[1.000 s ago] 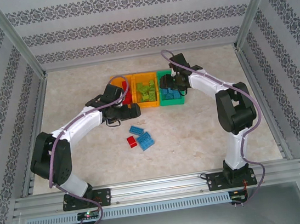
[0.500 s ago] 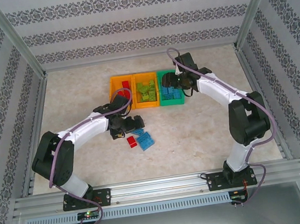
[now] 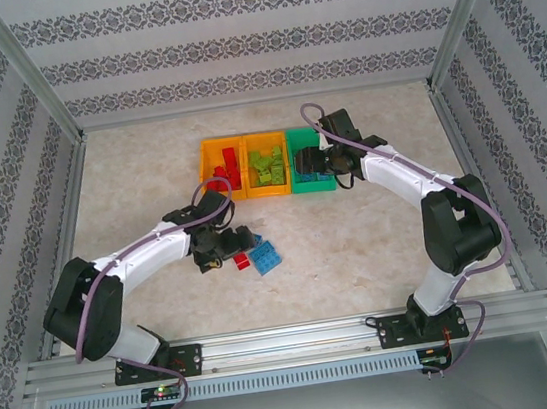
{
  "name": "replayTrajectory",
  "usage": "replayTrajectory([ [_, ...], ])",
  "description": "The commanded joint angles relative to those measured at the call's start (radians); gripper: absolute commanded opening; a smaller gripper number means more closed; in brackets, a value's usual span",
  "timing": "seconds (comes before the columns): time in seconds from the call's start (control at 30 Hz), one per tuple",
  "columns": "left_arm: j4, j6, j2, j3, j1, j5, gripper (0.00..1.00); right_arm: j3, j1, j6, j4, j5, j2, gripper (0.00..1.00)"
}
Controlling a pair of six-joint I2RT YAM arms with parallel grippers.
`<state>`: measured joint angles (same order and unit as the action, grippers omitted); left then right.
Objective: Sort the legos into containers by color
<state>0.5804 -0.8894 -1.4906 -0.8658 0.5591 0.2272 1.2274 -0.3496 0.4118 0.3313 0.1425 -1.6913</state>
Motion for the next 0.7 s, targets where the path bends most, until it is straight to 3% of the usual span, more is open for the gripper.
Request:
replayTrajectory([
  [0.0,0.005,-0.07,0.025,0.027,0.018,-0.027,0.92,-0.011,-0.002,-0.018,-0.028,-0.017,0.016,0.68],
  [0.37,-0.017,-0.102,-0.045,-0.021,0.022,-0.075,0.78,-0.046,-0.002,-0.043,-0.037,-0.024,0.031,0.68],
  [0.67,-0.024,-0.095,-0.119,-0.063,0.034,-0.057,0.78,-0.059,0.013,-0.061,-0.032,-0.024,0.044,0.69],
])
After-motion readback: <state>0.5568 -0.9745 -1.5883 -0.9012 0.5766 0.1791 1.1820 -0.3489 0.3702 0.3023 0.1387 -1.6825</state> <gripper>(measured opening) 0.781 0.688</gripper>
